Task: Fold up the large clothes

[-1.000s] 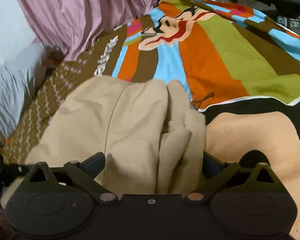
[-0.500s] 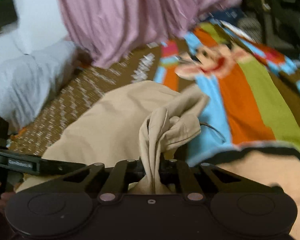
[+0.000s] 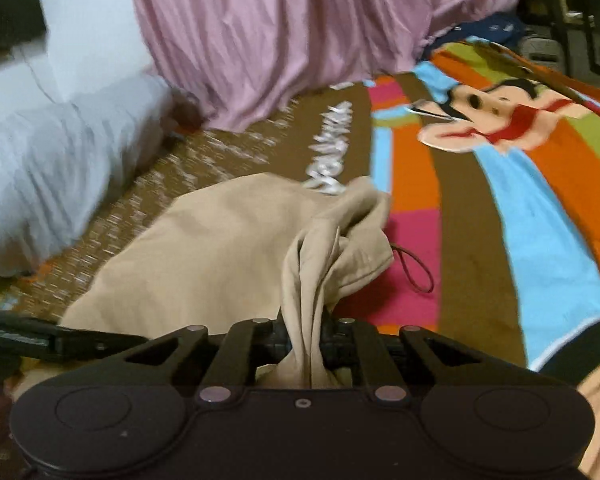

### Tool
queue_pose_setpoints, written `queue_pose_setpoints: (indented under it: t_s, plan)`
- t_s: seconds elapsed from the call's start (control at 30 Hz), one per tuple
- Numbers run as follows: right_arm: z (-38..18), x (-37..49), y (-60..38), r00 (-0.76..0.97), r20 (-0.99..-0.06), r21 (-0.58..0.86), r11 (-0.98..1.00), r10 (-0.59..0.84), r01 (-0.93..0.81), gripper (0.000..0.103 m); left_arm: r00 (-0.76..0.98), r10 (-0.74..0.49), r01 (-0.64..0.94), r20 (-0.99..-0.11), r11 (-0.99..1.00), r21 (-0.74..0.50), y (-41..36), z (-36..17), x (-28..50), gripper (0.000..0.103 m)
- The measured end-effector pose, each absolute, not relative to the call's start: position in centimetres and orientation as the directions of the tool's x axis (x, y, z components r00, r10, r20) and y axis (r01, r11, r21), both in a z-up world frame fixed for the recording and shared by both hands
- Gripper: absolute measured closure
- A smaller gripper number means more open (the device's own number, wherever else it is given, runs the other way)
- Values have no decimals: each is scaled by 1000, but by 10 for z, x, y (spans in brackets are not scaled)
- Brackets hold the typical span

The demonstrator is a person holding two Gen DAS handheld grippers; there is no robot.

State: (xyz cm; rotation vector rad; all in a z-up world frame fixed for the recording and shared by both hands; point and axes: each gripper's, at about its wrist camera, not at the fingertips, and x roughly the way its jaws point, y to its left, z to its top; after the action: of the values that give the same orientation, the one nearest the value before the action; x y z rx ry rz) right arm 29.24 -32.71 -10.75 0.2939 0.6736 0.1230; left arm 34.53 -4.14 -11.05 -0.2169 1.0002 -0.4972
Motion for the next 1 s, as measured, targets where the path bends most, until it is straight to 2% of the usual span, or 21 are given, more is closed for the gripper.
queue_pose_setpoints:
  t_s: [0.03,0.1,0.27,0.33,0.4,0.53,0.7,0.8,1.0]
  plan:
    - [-112,290,-329,774,-604,301,953,188,4,85,447,-485,292,-752,873,-390,-40,-112,344,21]
    - [-118,290,-338,763,-623,311,950,174,37,71,467,-442,287,-766,895,-342,-45,-109,343,14]
    - [-116,279,-346,756,-636,286,957,152,49,60,503,-330,225,-799,942,-248,-53,-95,330,5]
    - [-110,270,-345,764,-629,269,962,142,42,53,528,-304,189,-793,952,-240,-52,-88,319,5]
    - [-100,258,-343,781,-610,251,968,136,27,39,556,-292,159,-778,956,-245,-50,-78,306,3]
    - [-75,226,-337,823,-554,218,976,123,1,30,626,-263,133,-734,964,-232,-46,-52,268,2]
    - [-40,175,-327,884,-454,175,984,110,-33,13,731,-226,157,-644,974,-163,-43,-13,204,1]
    - [-24,142,-320,910,-400,154,987,111,-53,5,780,-214,166,-588,977,-135,-41,3,166,1]
    - [-8,80,-306,939,-326,119,990,109,-74,1,822,-209,161,-530,978,-137,-29,10,107,1]
